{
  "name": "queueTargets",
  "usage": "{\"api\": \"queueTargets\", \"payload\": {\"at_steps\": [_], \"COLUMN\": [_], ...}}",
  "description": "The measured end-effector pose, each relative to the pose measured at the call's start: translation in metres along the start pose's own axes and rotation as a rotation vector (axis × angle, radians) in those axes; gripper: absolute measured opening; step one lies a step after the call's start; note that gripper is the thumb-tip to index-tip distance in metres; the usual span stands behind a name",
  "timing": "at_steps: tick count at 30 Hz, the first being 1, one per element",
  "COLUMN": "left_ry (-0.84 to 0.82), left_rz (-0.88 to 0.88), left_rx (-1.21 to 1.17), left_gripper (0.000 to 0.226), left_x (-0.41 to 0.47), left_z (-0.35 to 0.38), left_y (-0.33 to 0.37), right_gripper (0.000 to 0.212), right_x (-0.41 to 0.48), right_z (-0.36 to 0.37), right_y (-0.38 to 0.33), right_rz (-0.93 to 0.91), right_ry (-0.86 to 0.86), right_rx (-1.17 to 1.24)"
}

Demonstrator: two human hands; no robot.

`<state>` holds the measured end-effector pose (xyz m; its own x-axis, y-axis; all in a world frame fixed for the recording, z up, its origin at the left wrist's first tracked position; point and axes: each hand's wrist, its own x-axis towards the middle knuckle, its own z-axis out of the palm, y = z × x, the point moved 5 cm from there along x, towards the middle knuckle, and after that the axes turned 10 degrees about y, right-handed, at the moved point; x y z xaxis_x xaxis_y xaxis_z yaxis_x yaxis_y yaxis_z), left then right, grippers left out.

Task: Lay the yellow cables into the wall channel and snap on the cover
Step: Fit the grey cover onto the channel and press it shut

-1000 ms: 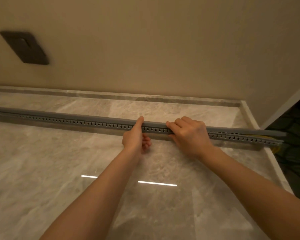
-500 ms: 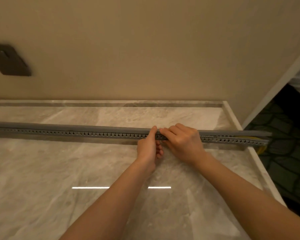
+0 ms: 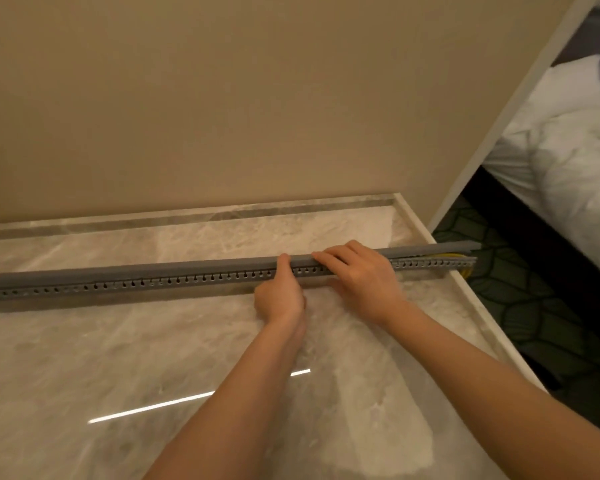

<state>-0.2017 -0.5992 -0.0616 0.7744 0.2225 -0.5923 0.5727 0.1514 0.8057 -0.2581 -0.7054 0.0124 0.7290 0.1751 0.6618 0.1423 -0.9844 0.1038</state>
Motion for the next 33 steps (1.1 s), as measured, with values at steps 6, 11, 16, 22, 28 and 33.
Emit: {"api": "queueTargets", "payload": {"at_steps": [6,11,16,22,28,33], "left_ry": [-0.006,-0.012,0.054,0.109,0.113,0.187], "left_rz": [-0.058,-0.069,-0.066,-0.052,-0.040,0.042], "left_rx": [0.004,-0.025,-0.036,-0.040,0.001,-0.140], "left_gripper": [0.041,0.038,0.042,0.039,0.037,0.045], "left_x": [0.004,0.006,0.003,0.000,-0.003,-0.015], "left_z": [0.003,0.002,0.002,0.003,0.000,0.010], "left_y": [0.000,0.001,0.002,0.002,0.005,-0.005], "right_gripper": [0.034,0.019,0.011,0.014,0.011,0.011], "right_x": [-0.013,-0.020,-0.018,-0.013,-0.012,-0.008], "right_z": [-0.013,-0.014,-0.015,-0.018,-0.018,-0.015], "right_y": [0.033,0.037,0.039,0.045,0.053,0.059], "right_rz": [0.092,0.079,0.054,0.039,-0.005,-0.010], "right_ry": [-0.008,0.062,0.121,0.109,0.076,0.007], "right_rx": [-0.156,-0.249,-0.189,-0.071,0.056,0.101]}}
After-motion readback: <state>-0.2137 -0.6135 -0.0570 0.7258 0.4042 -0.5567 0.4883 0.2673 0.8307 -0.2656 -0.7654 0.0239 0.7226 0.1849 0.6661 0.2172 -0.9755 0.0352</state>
